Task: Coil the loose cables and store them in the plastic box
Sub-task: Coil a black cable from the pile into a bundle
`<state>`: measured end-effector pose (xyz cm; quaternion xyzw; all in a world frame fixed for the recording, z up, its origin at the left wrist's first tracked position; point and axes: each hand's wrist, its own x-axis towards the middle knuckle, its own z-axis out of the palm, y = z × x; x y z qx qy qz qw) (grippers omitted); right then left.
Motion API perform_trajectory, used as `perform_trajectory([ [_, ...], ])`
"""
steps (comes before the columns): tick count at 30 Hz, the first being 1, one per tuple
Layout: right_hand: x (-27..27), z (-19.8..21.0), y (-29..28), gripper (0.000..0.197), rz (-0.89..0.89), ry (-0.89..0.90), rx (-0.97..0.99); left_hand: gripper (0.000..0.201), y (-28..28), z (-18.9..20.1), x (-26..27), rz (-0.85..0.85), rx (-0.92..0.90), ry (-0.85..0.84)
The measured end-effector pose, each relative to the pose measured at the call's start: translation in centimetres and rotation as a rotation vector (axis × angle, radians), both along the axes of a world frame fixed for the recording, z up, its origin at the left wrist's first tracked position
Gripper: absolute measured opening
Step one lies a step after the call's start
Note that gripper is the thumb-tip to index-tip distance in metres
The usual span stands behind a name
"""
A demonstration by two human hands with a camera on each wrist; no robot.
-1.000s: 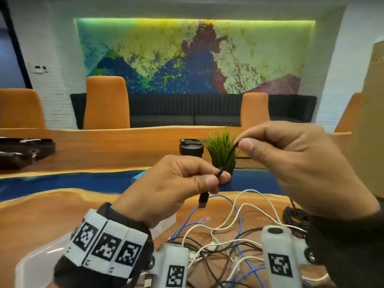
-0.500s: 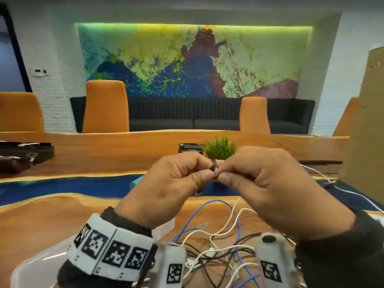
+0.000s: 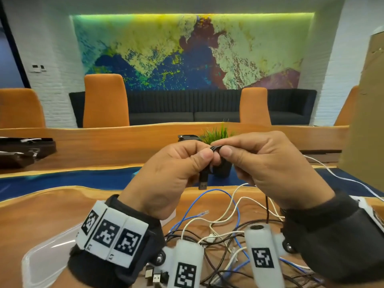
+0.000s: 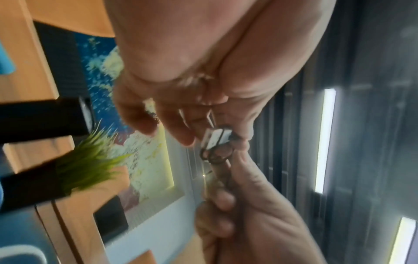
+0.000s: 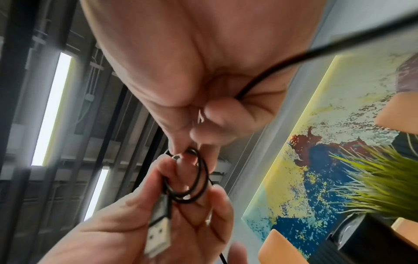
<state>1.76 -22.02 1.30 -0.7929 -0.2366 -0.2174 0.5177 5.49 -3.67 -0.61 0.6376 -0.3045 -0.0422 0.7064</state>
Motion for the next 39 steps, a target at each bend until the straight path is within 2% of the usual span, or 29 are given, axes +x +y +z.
perform_trajectory([
  [2,0.0,0.1,0.1,0.014,0.013,0.019,0.056,0.018,0.0,0.0,-0.1,0.042,0.064,-0.063],
  [5,0.0,-0.1,0.4,0.012,0.007,0.039,0.175,0.019,-0.3,0.3,-0.6,0.104,0.035,-0.105],
  [10,0.7,-0.7,1.1,0.015,-0.119,-0.009,0.248,0.022,-0.4,0.9,-1.3,0.293,0.126,-0.291],
  [13,0.7,-0.7,1.1,0.015,-0.146,0.010,0.248,0.009,-0.1,0.7,-1.0,0.360,0.256,-0.374],
  [16,0.5,-0.8,1.3,0.015,-0.113,0.078,0.125,0.005,0.2,0.3,-0.4,0.462,0.329,-0.399],
  [19,0.8,-0.9,0.6,0.016,-0.110,0.170,0.004,0.008,1.0,0.4,0.3,0.496,0.258,-0.302],
  [23,1.8,-1.4,-1.1,0.015,-0.461,0.090,-0.476,0.013,2.7,1.4,0.8,0.490,0.162,-0.194],
  [25,2.0,-1.6,-1.3,0.016,-0.575,0.074,-0.560,0.013,3.0,1.6,0.6,0.461,0.140,-0.163],
  [26,2.2,-1.8,-1.3,0.016,-0.589,0.051,-0.537,0.013,3.0,1.7,0.5,0.444,0.145,-0.153],
  [27,2.4,-1.8,-1.2,0.015,-0.566,0.025,-0.433,0.012,2.8,1.6,0.4,0.429,0.158,-0.144],
  [30,2.1,-1.2,-0.4,0.013,-0.303,0.079,0.232,0.011,2.2,1.3,0.2,0.394,0.184,-0.131],
  [32,1.7,-0.6,0.2,0.011,-0.085,0.188,0.561,0.010,1.8,1.2,0.1,0.366,0.158,-0.119],
  [35,1.3,-0.3,0.6,0.019,0.127,0.297,0.775,0.010,1.5,1.4,-0.4,0.322,0.123,-0.099],
  [39,1.4,-0.5,1.0,0.029,0.255,0.419,0.844,0.012,1.2,1.2,-0.5,0.296,0.098,-0.119],
])
